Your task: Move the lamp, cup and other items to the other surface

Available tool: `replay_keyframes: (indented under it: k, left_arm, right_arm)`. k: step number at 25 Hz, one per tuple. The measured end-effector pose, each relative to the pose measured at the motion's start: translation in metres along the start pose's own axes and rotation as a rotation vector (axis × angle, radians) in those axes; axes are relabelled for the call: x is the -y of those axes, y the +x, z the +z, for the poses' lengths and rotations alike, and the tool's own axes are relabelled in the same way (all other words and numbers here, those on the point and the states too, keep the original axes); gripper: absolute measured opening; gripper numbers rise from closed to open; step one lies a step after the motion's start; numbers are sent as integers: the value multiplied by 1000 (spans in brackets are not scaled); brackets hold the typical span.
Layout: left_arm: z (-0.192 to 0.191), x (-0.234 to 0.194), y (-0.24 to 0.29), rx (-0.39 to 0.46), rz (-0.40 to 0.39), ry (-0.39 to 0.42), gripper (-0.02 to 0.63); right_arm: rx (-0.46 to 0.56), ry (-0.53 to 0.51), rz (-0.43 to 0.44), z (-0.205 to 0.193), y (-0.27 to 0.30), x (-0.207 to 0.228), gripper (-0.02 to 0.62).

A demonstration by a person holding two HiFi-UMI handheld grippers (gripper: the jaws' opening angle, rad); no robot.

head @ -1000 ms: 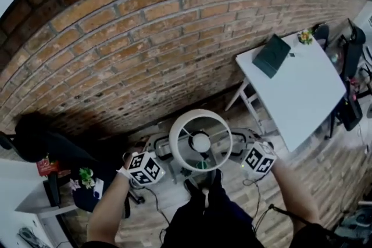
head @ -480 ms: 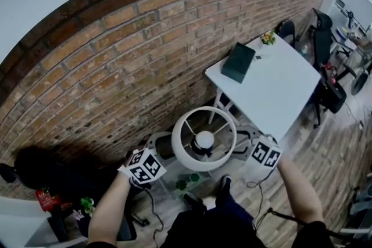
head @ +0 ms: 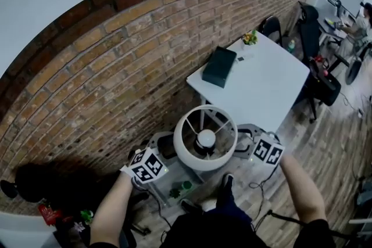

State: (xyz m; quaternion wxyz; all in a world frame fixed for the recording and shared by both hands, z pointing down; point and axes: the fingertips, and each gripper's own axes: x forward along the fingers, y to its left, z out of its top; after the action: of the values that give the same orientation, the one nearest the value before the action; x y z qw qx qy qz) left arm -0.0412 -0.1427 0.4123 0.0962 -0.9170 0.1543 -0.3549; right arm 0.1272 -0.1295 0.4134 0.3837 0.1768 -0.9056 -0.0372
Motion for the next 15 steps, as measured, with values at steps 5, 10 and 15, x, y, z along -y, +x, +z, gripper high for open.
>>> replay_keyframes:
  k: [5, 10, 15]
  left_arm:
    - [39, -18, 43, -1, 2, 8, 294]
    - [79, -43, 92, 5, 5, 14, 293]
    - [117, -62, 148, 8, 3, 25, 293]
  right_arm:
    - [12, -15, -9, -29, -30, 44, 336]
    - [-3, -9, -25, -60, -59, 96, 336]
    - [-3, -18, -36, -100, -85, 145, 336]
